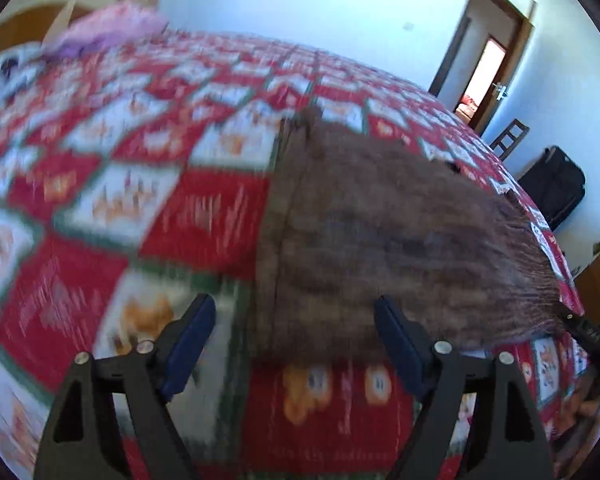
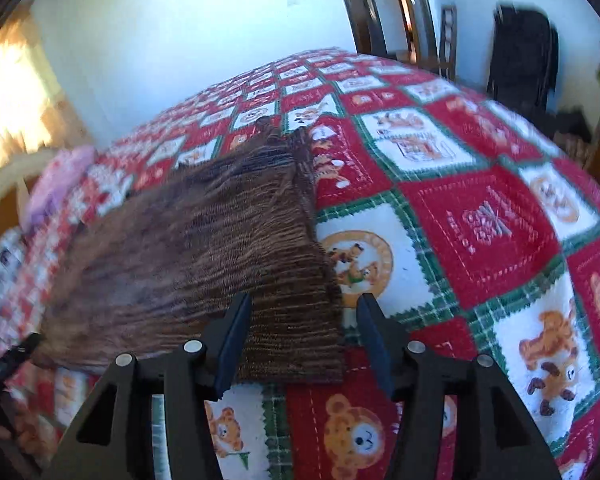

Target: Fold small clothes

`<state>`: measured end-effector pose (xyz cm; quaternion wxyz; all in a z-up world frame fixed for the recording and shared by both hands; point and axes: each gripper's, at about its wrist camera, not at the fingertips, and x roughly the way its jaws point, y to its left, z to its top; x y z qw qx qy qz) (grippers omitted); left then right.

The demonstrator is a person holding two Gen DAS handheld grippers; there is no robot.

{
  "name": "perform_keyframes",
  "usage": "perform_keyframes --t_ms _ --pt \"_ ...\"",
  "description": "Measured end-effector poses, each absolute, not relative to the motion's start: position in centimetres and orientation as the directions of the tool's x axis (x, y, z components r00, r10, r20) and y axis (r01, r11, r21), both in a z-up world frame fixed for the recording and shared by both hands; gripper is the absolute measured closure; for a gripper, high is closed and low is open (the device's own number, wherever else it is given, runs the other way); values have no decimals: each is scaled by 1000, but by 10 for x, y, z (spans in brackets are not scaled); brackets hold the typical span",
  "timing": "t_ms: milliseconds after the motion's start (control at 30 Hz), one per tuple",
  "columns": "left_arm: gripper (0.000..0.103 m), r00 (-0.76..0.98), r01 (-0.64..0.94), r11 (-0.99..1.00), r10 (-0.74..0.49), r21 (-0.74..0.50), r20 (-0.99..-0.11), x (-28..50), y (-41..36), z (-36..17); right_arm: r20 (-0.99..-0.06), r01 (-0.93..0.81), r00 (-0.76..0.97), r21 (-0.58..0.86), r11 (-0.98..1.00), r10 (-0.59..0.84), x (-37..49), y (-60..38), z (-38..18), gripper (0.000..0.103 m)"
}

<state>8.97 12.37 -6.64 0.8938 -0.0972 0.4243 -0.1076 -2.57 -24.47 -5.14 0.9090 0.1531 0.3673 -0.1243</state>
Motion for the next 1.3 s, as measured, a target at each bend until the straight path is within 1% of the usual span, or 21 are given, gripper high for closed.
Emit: perform_keyframes --t_ms 100,133,167,267,367,400,433,533,600,700,767,800,833,867,900,933,1000,1133,1167,1233,1300 --pt "18 630 126 946 -308 -298 -713 77 122 -65 -708 290 693 98 952 -139 -20 -224 -55 50" --pt "18 626 126 941 -322 -315 -710 78 122 -65 -708 287 691 84 954 -145 -20 -222 -55 65" --pt "18 629 124 937 -329 -327 -705 80 121 -65 -711 283 689 82 956 -143 -19 -222 -56 72" --pt "23 630 100 912 -367 -397 -685 89 124 -67 -710 289 692 110 951 -128 -21 -228 -55 83" --pt "60 617 58 862 -427 -503 -661 98 132 -69 -709 290 696 131 948 -116 -28 -230 -52 91" --pt "89 609 43 856 -431 -515 -666 100 134 -71 -707 291 699 140 946 -110 -30 -231 -50 93" --pt "93 600 19 859 -418 -511 -682 102 136 -71 -703 294 703 152 944 -105 -34 -233 -47 94" --pt "93 618 31 857 -421 -515 -664 95 140 -63 -698 300 709 172 938 -99 -44 -236 -39 95" --pt "93 639 44 879 -390 -474 -663 89 142 -58 -705 315 697 138 939 -130 -52 -238 -39 96" --pt "92 617 53 909 -355 -413 -702 91 140 -67 -731 307 671 121 944 -124 -56 -244 -53 96" --pt "88 618 63 920 -341 -387 -709 90 138 -70 -716 293 685 105 950 -132 -61 -242 -47 92" --pt "80 624 65 924 -333 -378 -707 88 139 -69 -712 302 689 110 947 -137 -63 -243 -43 91" --pt "61 626 63 930 -320 -362 -712 87 139 -67 -700 335 695 111 936 -166 -67 -244 -36 90" --pt "48 628 62 937 -306 -345 -716 86 139 -63 -689 363 698 107 926 -194 -69 -246 -31 89" --pt "24 633 59 939 -297 -338 -715 85 139 -62 -661 392 713 101 914 -233 -72 -244 -20 87" --pt "15 652 51 941 -285 -334 -703 82 141 -59 -639 386 732 103 917 -237 -73 -242 -13 87" --pt "15 691 42 936 -280 -350 -667 73 143 -56 -593 309 782 100 946 -193 -65 -224 1 87" --pt "17 666 20 872 -376 -489 -644 79 144 -71 -608 111 792 60 992 -52 -17 -161 6 87" --pt "18 686 11 874 -359 -485 -633 79 142 -71 -611 56 792 67 996 -4 1 -142 5 87" --pt "31 696 15 887 -341 -462 -632 81 137 -70 -620 4 784 66 998 38 29 -118 2 92" --pt "35 695 14 884 -344 -467 -631 83 134 -71 -642 -34 762 96 995 88 63 -95 -4 92"
